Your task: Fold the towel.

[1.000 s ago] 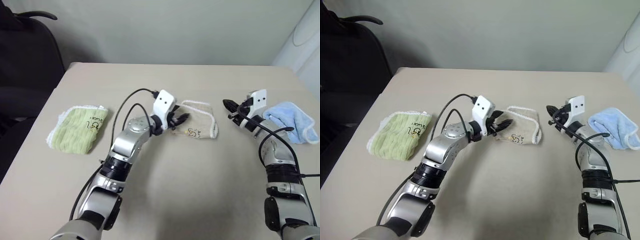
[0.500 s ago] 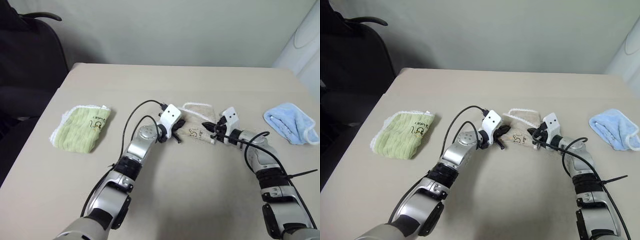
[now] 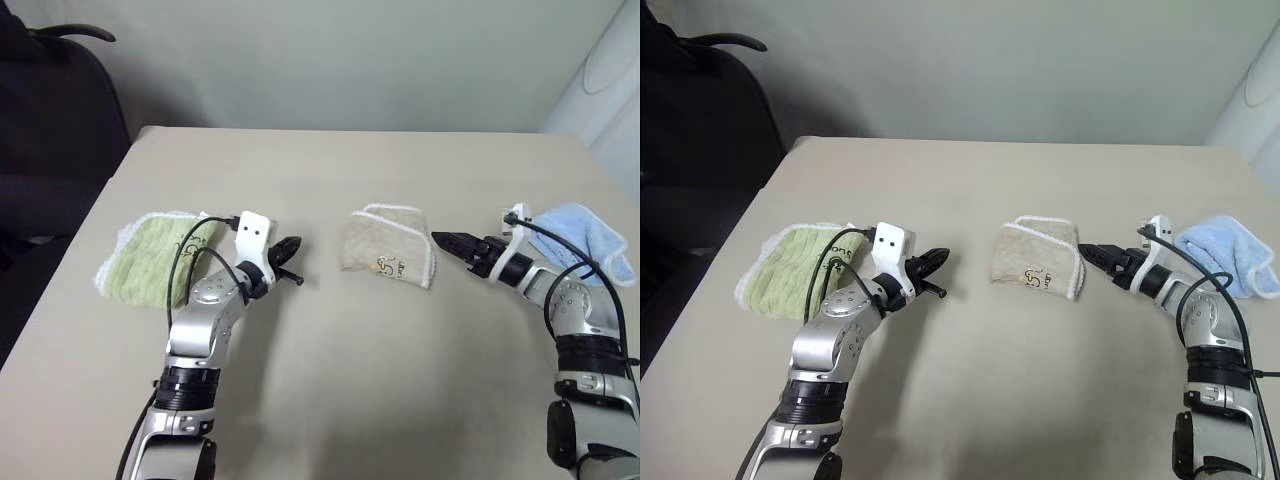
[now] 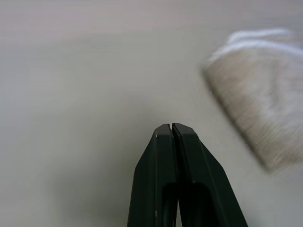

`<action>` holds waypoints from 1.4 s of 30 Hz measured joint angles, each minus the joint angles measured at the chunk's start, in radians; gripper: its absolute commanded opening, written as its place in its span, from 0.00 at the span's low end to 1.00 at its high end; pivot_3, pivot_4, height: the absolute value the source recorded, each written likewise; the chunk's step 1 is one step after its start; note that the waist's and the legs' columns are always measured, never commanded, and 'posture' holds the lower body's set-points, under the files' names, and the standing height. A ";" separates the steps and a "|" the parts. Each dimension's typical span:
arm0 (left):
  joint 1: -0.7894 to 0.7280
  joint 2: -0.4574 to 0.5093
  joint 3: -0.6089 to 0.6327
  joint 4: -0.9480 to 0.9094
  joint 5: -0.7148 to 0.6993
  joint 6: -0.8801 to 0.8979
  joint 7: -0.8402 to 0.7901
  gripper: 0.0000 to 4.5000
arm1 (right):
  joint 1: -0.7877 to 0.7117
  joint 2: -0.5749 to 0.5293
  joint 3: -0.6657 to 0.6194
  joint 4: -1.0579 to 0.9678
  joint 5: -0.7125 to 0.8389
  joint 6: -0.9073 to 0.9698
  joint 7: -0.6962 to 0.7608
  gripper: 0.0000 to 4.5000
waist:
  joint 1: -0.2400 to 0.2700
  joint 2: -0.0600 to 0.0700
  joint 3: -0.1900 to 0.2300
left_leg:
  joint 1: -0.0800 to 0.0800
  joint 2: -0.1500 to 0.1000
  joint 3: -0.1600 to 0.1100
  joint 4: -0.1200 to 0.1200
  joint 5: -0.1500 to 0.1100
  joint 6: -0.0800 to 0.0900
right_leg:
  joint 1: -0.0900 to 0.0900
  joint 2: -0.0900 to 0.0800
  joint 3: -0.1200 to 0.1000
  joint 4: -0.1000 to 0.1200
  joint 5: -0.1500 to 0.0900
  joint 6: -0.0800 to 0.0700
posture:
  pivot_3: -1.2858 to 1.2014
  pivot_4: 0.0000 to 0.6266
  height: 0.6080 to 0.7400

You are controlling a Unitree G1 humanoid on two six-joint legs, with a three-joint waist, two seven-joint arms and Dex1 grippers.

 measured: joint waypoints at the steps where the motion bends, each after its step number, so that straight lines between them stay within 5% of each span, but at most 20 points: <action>1: -0.001 -0.001 0.001 -0.010 -0.002 0.002 0.004 0.02 | -0.028 0.000 0.001 0.041 -0.001 0.003 0.000 0.99 | 0.001 0.000 0.000 | 0.000 0.000 0.000 0.001 0.000 0.000 | 0.000 0.000 0.000 0.001 0.000 0.000 | 0.52 0.24 1.00; 16: 0.001 -0.038 -0.029 -0.056 -0.022 0.029 0.033 0.02 | -0.196 0.054 0.167 0.352 -0.173 -0.143 0.174 0.99 | -0.016 0.000 0.000 | 0.000 0.000 0.000 -0.001 0.000 0.000 | -0.003 0.000 -0.001 0.004 0.000 0.000 | 0.52 0.24 1.00; 19: 0.001 -0.047 -0.042 -0.063 -0.022 0.030 0.039 0.02 | -0.196 0.072 0.180 0.347 -0.185 -0.150 0.192 0.88 | -0.018 0.000 0.000 | 0.000 0.000 0.000 -0.001 0.000 0.000 | -0.003 0.000 -0.001 0.004 0.000 0.000 | 0.52 0.24 1.00; 30: 0.022 -0.065 -0.053 -0.080 -0.023 0.043 0.055 0.02 | -0.136 0.070 0.140 0.267 -0.173 -0.121 0.192 0.03 | -0.011 0.000 0.000 | 0.000 0.000 0.000 -0.001 0.000 0.000 | -0.002 0.000 -0.001 0.003 0.000 0.000 | 0.52 0.24 1.00; 42: 0.045 -0.098 -0.113 -0.095 -0.023 0.046 0.061 0.02 | -0.051 -0.134 -0.316 0.126 -0.002 -0.177 -0.044 0.01 | 0.004 0.000 0.000 | -0.001 -0.001 0.001 0.002 -0.001 0.001 | -0.001 -0.001 -0.001 0.003 0.000 0.000 | 0.52 0.24 1.00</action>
